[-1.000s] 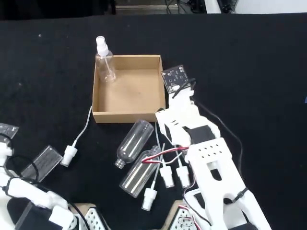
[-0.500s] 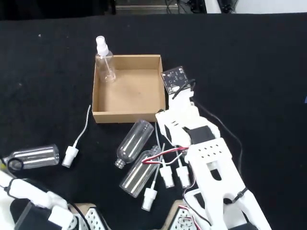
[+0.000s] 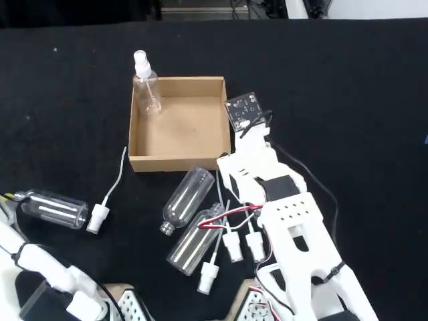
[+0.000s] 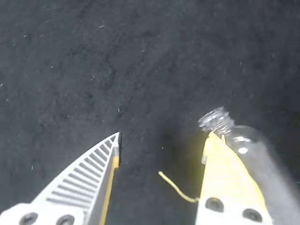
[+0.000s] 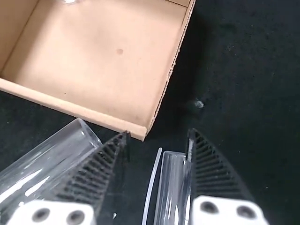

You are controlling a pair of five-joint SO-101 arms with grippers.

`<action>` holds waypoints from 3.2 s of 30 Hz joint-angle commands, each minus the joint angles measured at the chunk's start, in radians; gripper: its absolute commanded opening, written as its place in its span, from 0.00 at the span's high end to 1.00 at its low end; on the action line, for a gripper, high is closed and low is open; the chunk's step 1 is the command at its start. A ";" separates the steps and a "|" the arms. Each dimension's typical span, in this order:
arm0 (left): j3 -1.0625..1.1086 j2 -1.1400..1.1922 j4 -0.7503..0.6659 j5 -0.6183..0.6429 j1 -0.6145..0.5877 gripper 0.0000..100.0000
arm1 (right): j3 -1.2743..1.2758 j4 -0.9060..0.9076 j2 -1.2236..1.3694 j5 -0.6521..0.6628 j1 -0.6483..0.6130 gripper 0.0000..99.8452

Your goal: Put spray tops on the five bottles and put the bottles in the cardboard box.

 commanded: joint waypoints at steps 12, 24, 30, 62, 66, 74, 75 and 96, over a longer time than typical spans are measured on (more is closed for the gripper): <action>-0.166 -0.008 0.529 0.345 0.124 0.69 | -0.010 -0.025 -0.041 0.011 -0.015 0.82; -0.030 -0.008 0.365 0.292 0.005 0.68 | -0.010 -0.025 -0.039 0.058 -0.015 0.82; 0.130 -0.011 0.110 0.293 0.012 0.68 | -0.010 -0.025 -0.039 0.058 -0.015 0.82; -0.176 0.169 0.305 -0.865 -0.127 0.70 | 0.001 -0.025 -0.042 0.058 -0.018 0.82; -0.236 0.224 0.305 -0.936 -0.140 0.69 | 0.001 -0.026 -0.042 0.058 -0.018 0.82; -0.259 0.241 0.302 -1.056 -0.151 0.74 | -0.001 -0.026 -0.042 0.058 -0.015 0.82; -0.255 0.242 0.302 -1.076 -0.162 0.74 | -0.001 -0.026 -0.042 0.058 -0.015 0.82; -0.185 0.245 0.261 -1.181 -0.171 0.74 | -0.001 -0.026 -0.044 0.058 -0.015 0.82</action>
